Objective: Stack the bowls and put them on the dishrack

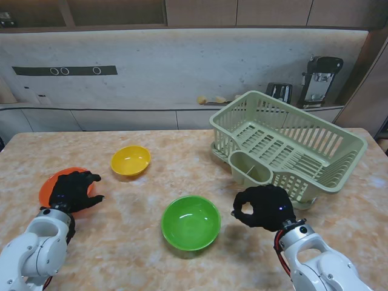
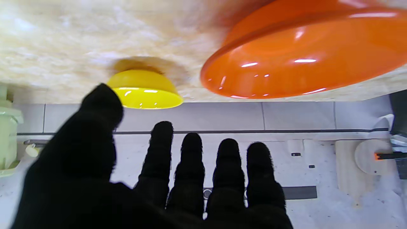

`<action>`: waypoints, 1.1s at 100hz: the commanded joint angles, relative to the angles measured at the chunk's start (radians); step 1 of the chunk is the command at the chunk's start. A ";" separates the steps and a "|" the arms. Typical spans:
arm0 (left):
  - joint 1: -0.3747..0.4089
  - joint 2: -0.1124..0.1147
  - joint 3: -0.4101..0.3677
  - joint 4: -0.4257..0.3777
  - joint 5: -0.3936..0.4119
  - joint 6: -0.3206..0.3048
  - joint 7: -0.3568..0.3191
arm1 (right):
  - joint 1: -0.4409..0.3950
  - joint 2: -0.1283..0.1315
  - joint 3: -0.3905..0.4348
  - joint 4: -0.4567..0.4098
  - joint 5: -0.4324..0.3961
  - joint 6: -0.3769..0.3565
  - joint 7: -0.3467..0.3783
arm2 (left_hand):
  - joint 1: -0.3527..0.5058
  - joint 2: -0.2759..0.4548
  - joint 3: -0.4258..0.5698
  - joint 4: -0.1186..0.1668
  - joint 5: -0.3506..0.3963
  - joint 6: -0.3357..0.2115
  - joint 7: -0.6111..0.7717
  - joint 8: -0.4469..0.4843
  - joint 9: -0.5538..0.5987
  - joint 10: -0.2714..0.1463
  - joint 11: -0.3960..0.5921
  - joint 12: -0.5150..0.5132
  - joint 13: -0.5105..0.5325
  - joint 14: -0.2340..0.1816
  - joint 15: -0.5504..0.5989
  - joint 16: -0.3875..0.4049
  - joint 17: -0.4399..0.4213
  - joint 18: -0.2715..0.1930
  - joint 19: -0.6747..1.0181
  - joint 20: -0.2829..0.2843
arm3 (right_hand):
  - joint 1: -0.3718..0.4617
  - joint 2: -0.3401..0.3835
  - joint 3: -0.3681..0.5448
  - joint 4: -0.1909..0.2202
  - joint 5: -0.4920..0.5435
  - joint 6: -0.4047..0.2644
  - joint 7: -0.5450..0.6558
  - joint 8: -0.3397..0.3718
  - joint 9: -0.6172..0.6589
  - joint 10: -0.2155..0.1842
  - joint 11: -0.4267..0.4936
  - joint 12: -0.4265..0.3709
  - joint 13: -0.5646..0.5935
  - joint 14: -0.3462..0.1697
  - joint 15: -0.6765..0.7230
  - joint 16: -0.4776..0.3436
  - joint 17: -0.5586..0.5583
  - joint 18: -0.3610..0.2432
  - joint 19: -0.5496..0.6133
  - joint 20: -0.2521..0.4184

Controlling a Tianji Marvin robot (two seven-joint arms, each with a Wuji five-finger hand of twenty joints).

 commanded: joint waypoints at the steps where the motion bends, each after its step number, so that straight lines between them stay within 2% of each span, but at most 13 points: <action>1: 0.019 0.010 -0.016 0.008 0.011 -0.004 -0.031 | -0.006 -0.003 -0.005 0.000 -0.001 -0.003 0.016 | -0.052 -0.045 0.074 0.000 -0.033 0.038 -0.043 -0.029 -0.050 0.017 -0.027 -0.030 -0.047 -0.014 -0.016 -0.024 -0.027 -0.033 -0.037 -0.021 | -0.024 0.027 -0.003 0.003 0.010 -0.024 0.017 -0.005 0.020 -0.023 0.011 -0.008 0.004 -0.007 -0.005 -0.005 -0.009 0.007 -0.003 -0.005; 20: 0.038 0.016 -0.040 0.023 0.048 0.005 -0.054 | -0.003 -0.002 -0.009 0.000 -0.002 -0.001 0.020 | -0.105 -0.105 0.158 -0.011 -0.042 0.081 -0.107 -0.066 -0.096 0.042 -0.050 -0.061 -0.102 -0.007 -0.019 -0.055 -0.048 -0.054 -0.085 -0.043 | -0.024 0.027 -0.003 0.003 0.010 -0.023 0.018 -0.004 0.020 -0.023 0.011 -0.008 0.004 -0.008 -0.005 -0.005 -0.010 0.006 -0.003 -0.005; 50: 0.030 0.016 -0.040 0.069 0.056 0.040 -0.033 | 0.001 -0.002 -0.014 0.000 -0.002 0.003 0.026 | -0.128 -0.112 0.159 -0.017 -0.082 0.120 -0.174 -0.102 -0.177 0.066 -0.076 -0.094 -0.174 -0.001 -0.018 -0.080 -0.076 -0.062 -0.118 -0.058 | -0.023 0.028 -0.003 0.003 0.010 -0.024 0.018 -0.004 0.019 -0.022 0.011 -0.008 0.004 -0.007 -0.004 -0.005 -0.009 0.007 -0.003 -0.005; 77: -0.024 0.018 -0.011 0.138 0.059 0.075 -0.006 | 0.004 -0.002 -0.015 0.003 -0.002 0.002 0.025 | -0.101 -0.112 0.181 -0.014 -0.096 0.119 -0.182 -0.105 -0.190 0.073 -0.056 -0.094 -0.161 -0.004 0.008 -0.077 -0.056 -0.075 -0.082 -0.040 | -0.024 0.027 -0.003 0.003 0.010 -0.024 0.017 -0.005 0.020 -0.023 0.012 -0.008 0.004 -0.008 -0.005 -0.005 -0.010 0.006 -0.003 -0.005; 110: -0.118 0.028 0.033 0.243 0.052 0.066 -0.008 | 0.004 -0.002 -0.015 0.005 -0.002 0.001 0.023 | -0.046 -0.123 0.259 -0.025 -0.066 0.079 -0.077 -0.069 -0.104 0.055 0.014 -0.064 -0.057 -0.017 0.072 -0.050 0.007 -0.104 0.020 0.006 | -0.024 0.027 -0.003 0.003 0.010 -0.025 0.017 -0.004 0.019 -0.024 0.011 -0.009 0.004 -0.008 -0.004 -0.005 -0.010 0.006 -0.003 -0.005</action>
